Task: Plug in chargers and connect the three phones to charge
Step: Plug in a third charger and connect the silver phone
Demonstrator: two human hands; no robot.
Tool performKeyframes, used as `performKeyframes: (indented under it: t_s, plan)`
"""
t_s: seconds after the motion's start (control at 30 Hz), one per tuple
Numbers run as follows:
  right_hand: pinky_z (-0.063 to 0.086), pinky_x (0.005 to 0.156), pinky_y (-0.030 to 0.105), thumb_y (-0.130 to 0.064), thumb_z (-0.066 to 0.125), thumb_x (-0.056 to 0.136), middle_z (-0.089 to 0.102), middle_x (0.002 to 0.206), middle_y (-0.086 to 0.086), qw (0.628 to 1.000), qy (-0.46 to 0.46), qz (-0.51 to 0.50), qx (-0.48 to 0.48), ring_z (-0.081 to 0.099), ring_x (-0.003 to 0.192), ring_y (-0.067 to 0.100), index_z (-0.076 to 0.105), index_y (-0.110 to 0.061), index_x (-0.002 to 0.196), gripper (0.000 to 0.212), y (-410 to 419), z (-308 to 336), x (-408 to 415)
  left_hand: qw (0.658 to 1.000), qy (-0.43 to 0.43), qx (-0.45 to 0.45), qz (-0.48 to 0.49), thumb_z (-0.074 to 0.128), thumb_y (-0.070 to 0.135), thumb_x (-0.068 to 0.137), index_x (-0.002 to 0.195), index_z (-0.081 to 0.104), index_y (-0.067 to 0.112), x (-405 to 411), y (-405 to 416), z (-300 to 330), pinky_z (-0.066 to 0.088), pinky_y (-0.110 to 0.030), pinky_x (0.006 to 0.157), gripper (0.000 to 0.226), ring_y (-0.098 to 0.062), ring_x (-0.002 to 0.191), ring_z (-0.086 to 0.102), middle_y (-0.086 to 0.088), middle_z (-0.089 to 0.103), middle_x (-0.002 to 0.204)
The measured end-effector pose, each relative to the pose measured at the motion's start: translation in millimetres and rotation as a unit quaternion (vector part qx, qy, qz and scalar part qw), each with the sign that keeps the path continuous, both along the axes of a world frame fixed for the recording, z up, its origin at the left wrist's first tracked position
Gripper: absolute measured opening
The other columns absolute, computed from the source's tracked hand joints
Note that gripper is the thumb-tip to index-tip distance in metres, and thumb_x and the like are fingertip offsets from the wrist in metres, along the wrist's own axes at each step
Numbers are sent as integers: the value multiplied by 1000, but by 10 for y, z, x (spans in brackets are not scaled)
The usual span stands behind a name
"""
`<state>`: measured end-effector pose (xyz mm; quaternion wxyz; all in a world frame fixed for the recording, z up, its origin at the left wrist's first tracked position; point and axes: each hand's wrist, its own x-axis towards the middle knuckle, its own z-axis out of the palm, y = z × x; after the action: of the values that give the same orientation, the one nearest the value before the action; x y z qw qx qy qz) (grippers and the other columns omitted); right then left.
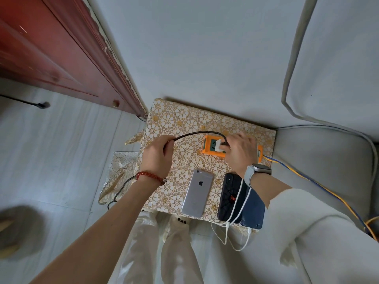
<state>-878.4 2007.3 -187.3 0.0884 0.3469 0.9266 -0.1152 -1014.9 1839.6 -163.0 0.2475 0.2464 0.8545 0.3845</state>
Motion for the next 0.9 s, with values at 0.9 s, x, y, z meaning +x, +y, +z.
performKeyframes:
  t_s: [0.9]
  plan:
    - [15, 113, 23, 5, 40, 84, 23, 149, -9, 838, 25, -44, -544, 17, 135, 2, 24, -21, 141, 64, -2155, 641, 381, 785, -558, 123, 238, 41, 8, 94, 80, 55, 6, 134, -1195, 675, 60, -32, 56, 20, -15, 55, 67, -5, 60, 68]
